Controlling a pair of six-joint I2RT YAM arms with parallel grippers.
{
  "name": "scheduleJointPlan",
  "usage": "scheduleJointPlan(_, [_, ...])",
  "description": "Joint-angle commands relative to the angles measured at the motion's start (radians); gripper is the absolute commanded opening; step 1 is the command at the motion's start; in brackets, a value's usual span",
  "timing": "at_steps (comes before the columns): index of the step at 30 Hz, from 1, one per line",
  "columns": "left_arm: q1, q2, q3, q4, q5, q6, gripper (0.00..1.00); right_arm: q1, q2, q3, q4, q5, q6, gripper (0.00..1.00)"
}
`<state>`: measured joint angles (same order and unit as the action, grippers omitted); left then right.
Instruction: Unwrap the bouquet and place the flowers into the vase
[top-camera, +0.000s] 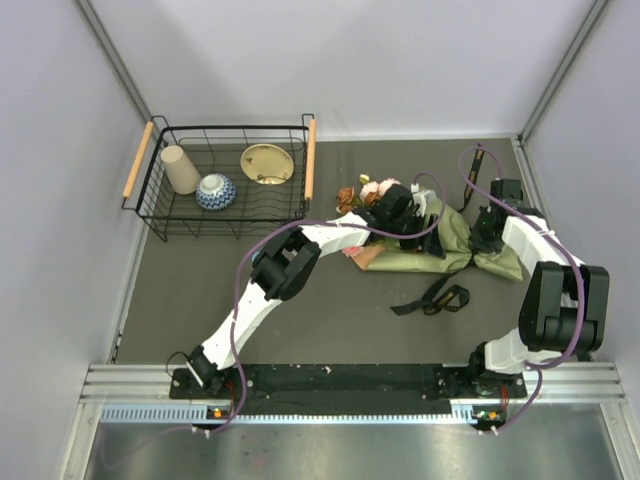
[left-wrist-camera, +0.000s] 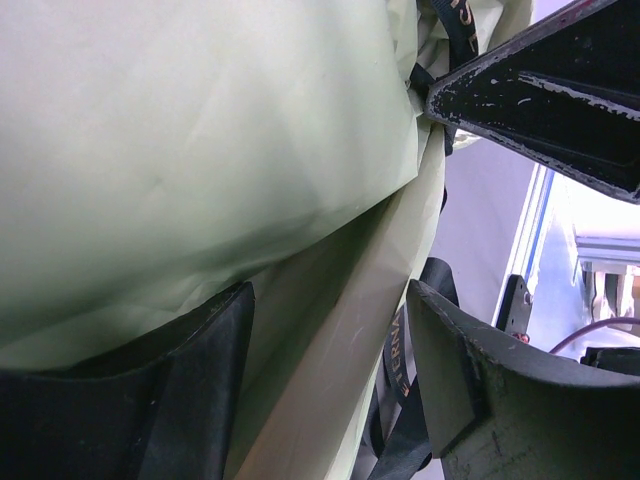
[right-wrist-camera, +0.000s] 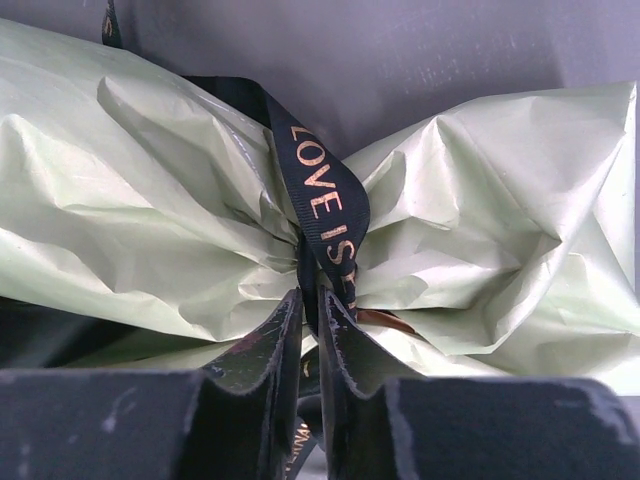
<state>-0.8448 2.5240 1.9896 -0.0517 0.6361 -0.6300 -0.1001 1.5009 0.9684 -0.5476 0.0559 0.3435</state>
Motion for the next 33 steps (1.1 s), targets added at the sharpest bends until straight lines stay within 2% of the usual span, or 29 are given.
scheduleJointPlan(1, [0.006, 0.021, 0.014, -0.004, -0.019, 0.010, 0.68, 0.007, 0.019, 0.006, -0.006, 0.035, 0.008, 0.06])
scheduleJointPlan(3, [0.006, 0.019, 0.014, -0.008, -0.019, 0.012, 0.68, 0.008, 0.019, 0.010, 0.000, 0.035, 0.011, 0.00])
scheduleJointPlan(12, [0.006, 0.024, 0.006, -0.033, -0.047, 0.010, 0.64, 0.000, -0.079, 0.052, 0.018, -0.023, 0.092, 0.00])
scheduleJointPlan(17, [0.009, 0.027, -0.009, -0.031, -0.056, -0.008, 0.64, -0.053, -0.158, 0.069, 0.035, -0.087, 0.172, 0.00])
scheduleJointPlan(27, [0.009, 0.022, -0.014, -0.042, -0.064, 0.012, 0.64, -0.161, -0.205, 0.141, 0.040, -0.238, 0.247, 0.00])
scheduleJointPlan(33, [0.009, 0.022, -0.014, -0.040, -0.056, 0.015, 0.64, -0.170, -0.200, 0.229, 0.028, -0.254, 0.249, 0.00])
